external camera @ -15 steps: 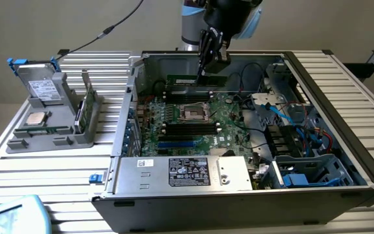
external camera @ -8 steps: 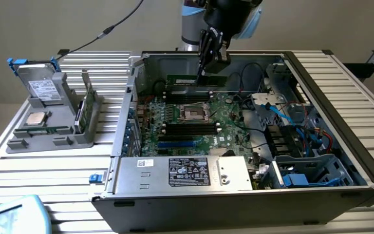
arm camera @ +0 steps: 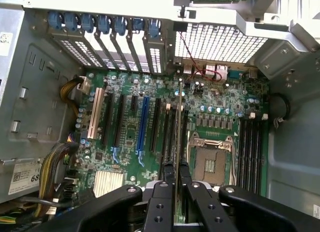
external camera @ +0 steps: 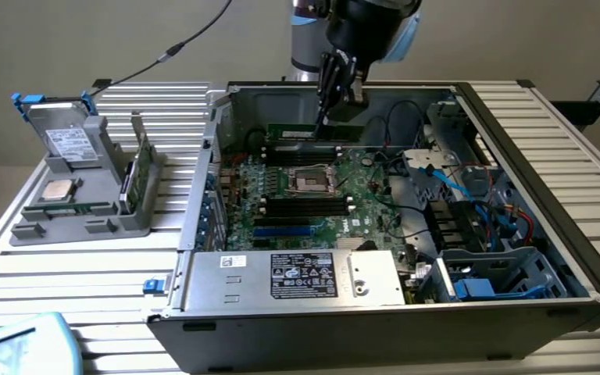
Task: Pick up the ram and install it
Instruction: 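Insert the ram into the slot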
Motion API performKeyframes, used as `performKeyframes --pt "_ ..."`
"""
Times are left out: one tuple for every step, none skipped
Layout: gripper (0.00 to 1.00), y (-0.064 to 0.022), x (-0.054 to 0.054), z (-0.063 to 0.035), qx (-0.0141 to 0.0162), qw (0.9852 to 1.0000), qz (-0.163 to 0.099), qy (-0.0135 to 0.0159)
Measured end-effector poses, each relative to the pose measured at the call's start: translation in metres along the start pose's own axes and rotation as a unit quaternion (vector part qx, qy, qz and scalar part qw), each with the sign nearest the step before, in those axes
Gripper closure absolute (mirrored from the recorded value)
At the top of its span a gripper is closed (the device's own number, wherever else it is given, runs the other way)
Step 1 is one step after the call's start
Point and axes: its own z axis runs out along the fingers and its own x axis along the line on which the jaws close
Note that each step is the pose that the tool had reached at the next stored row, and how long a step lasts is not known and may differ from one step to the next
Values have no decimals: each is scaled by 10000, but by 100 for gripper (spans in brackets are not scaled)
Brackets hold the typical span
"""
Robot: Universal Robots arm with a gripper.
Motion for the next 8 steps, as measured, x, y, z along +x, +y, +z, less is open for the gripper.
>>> performKeyframes --pt "85 -5 -1 18 0 10000 -1 0" --pt "85 -9 -1 37 0 10000 -1 0" --pt "85 -13 -2 54 0 10000 -1 -1" --pt "85 -16 -3 72 0 10000 0 -1" --pt "85 -17 -4 90 0 10000 0 -1" --pt "85 -17 -5 108 0 10000 0 0" --pt "85 -13 -7 128 0 10000 0 0" --pt "85 -8 -8 148 0 10000 0 -1"
